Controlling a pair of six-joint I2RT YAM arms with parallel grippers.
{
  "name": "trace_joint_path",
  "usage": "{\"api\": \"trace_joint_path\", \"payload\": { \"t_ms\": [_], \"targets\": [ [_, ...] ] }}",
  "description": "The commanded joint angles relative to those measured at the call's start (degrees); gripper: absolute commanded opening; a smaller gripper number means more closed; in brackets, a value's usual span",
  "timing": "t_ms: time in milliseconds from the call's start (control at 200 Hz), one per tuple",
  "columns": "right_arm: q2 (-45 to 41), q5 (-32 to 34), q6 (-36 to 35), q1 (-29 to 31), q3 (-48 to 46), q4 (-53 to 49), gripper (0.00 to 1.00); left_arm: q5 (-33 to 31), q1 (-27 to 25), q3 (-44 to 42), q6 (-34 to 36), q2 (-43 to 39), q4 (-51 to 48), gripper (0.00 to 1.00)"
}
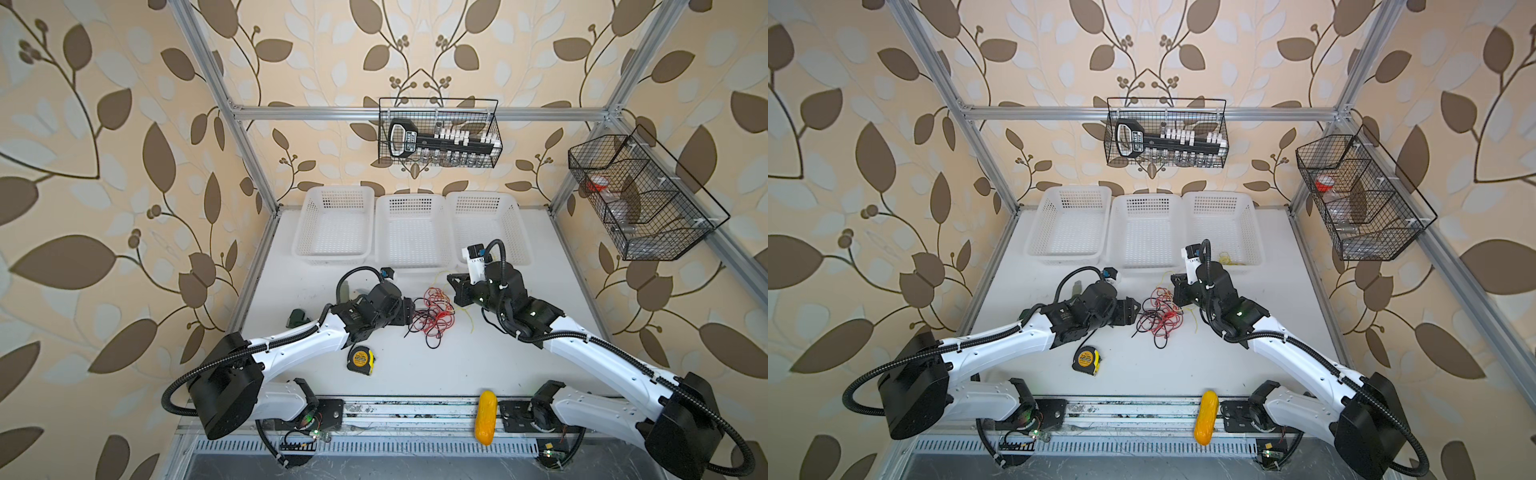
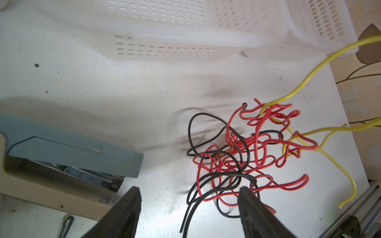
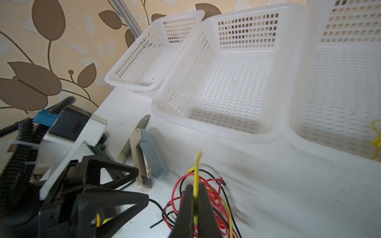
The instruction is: Untangle the cables
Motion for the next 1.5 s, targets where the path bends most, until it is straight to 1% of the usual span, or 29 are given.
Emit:
{"api": "trace_joint_path", "payload": {
  "t_ms": [0, 75, 180, 300, 605, 680, 705, 775, 870, 895, 945, 1005, 1045, 1060, 1065, 1070, 1215, 1355, 1494],
  "targets": [
    [0.38, -5.38, -0.59, 0.49, 2.92, 2.91, 0.0, 2.42, 0.33, 2.26, 2.29, 0.44, 3.31, 0.8],
    [0.16, -6.68, -0.44, 0.65, 3.22, 3.49, 0.0, 3.74, 0.29, 2.67, 2.82, 2.01, 4.74, 0.82],
    [0.14, -7.76, 0.01, 0.83, 3.64, 4.1, 0.0, 5.41, 0.32, 3.17, 2.39, 4.21, 6.88, 0.82],
    [0.64, -6.58, -0.09, 1.26, 3.95, 3.98, 0.0, 7.46, 0.24, 3.55, 1.29, 4.84, 8.77, 0.82],
    [1.62, -5.57, -0.43, 1.99, 3.6, 3.69, 0.0, 6.69, 0.25, 2.19, -0.1, 0.87, 10.19, 0.79],
    [1.23, -5.74, -0.31, 2.21, 3.4, 4.17, 0.0, 5.64, 0.25, 1.99, -0.37, 0.92, 10.42, 0.76],
    [1.22, -5.83, -0.33, 2.31, 3.35, 4.23, 0.0, 5.36, 0.25, 1.84, -0.48, 1.08, 10.46, 0.73],
    [0.93, -6.19, -0.03, 2.44, 3.37, 4.29, 0.0, 5.21, 0.25, 1.97, -0.86, 1.68, 10.92, 0.55],
    [0.32, -6.93, 0.64, 2.65, 3.04, 4.99, 0.0, 5.47, 0.25, 2.23, -1.51, 2.97, 11.55, 0.35],
    [0.15, -6.95, 0.85, 2.62, 2.93, 5.15, 0.0, 5.45, 0.18, 2.31, -1.67, 3.29, 11.64, 0.31],
    [-0.27, -7.24, 1.09, 2.7, 2.59, 5.73, 0.0, 5.43, 0.25, 2.36, -1.82, 4.01, 11.72, 0.26],
    [-0.64, -7.58, 1.58, 2.7, 2.46, 6.07, 0.0, 5.43, 0.25, 2.37, -1.95, 4.6, 11.82, 0.18],
    [-0.81, -7.87, 1.82, 2.7, 2.32, 6.27, 0.0, 5.43, 0.25, 2.32, -2.03, 4.92, 11.99, 0.09],
    [-0.83, -7.92, 1.91, 2.71, 2.3, 6.34, 0.0, 5.47, 0.25, 2.32, -2.04, 4.98, 12.0, 0.04],
    [-0.87, -7.94, 1.93, 2.71, 2.29, 6.38, 0.0, 5.47, 0.25, 2.28, -2.05, 5.09, 12.0, 0.04],
    [-0.89, -7.96, 1.94, 2.71, 2.29, 6.41, 0.0, 5.43, 0.25, 2.3, -2.05, 5.09, 12.0, 0.0],
    [-1.56, -7.64, 2.3, 2.72, 2.15, 6.52, 0.0, 4.79, 0.25, 2.0, -2.12, 5.51, 12.13, 0.0],
    [-2.24, -5.77, 2.15, 2.73, 2.33, 5.85, 0.0, 3.53, 0.23, 1.32, -1.7, 5.07, 11.42, 0.0],
    [-4.26, -0.06, 2.35, 2.31, 2.32, 4.13, 0.0, -0.43, 0.25, 0.99, -1.69, 4.35, 7.0, 0.0]
  ]
}}
